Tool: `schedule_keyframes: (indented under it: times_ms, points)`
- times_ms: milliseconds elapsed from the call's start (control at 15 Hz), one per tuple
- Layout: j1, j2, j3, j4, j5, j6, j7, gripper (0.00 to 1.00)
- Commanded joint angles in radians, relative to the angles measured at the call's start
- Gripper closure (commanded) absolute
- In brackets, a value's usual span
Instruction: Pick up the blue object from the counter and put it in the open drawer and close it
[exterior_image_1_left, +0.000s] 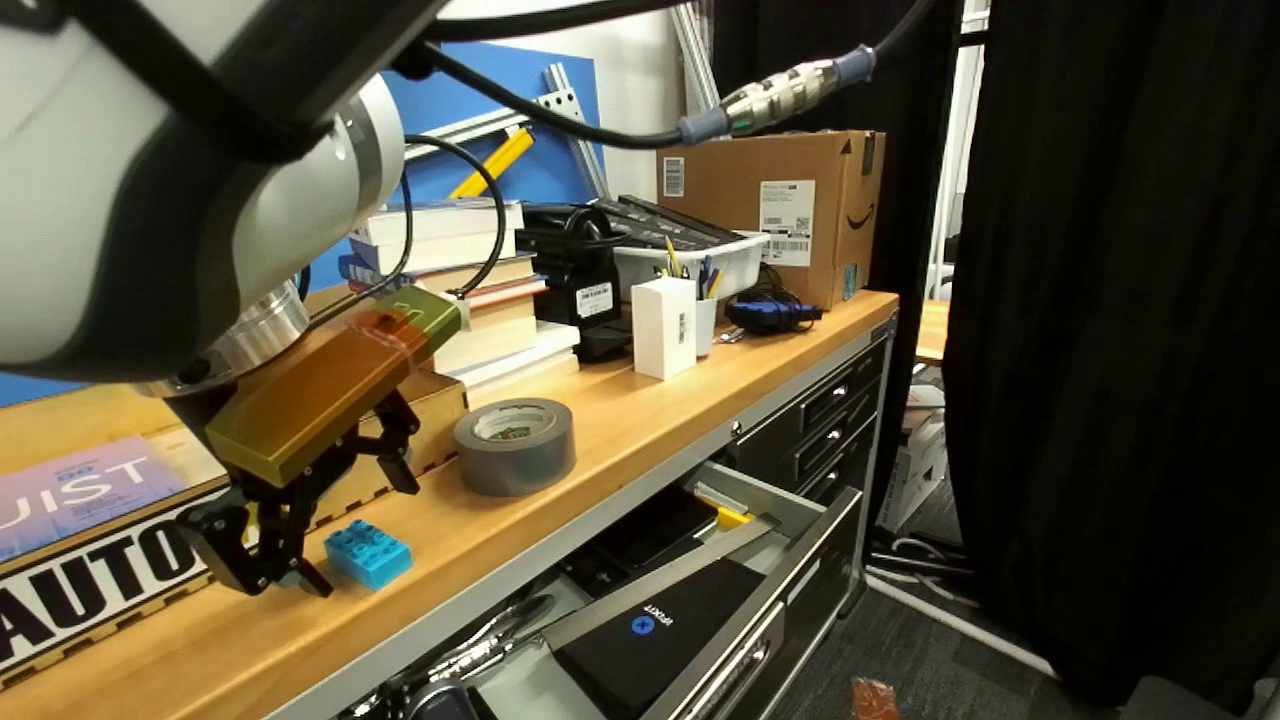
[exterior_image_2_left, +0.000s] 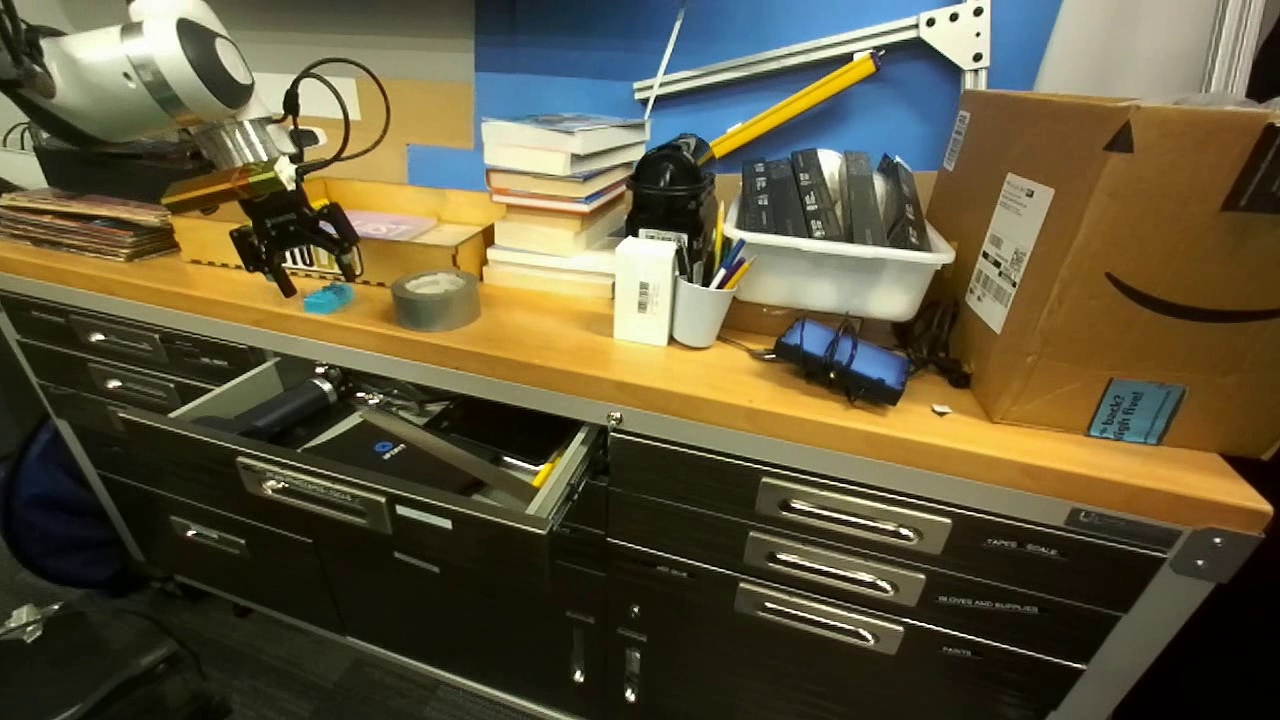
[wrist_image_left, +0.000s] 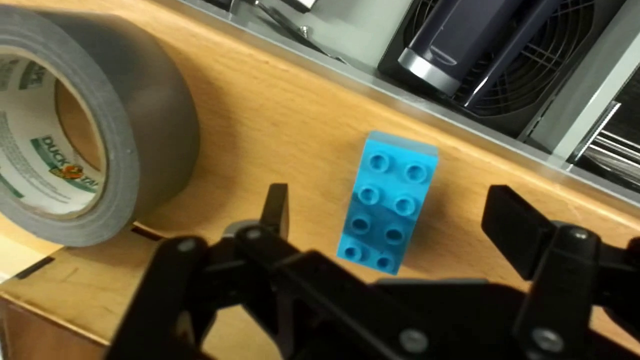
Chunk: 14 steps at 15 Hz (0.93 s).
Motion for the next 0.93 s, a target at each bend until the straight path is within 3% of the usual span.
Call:
schedule_keyframes:
  times_ms: [0,467,667,867]
  points:
    - [0.022,0.056,-0.027,0.085,-0.007,-0.024,-0.010,0.32]
    - [-0.002,0.067,-0.019,0.116,0.080,-0.108,-0.130,0.85]
    - [-0.022,-0.034,-0.019,0.022,0.086,-0.160,-0.185,0.87]
    - [-0.078,-0.188,-0.028,-0.151,0.096,-0.124,-0.182,0.87]
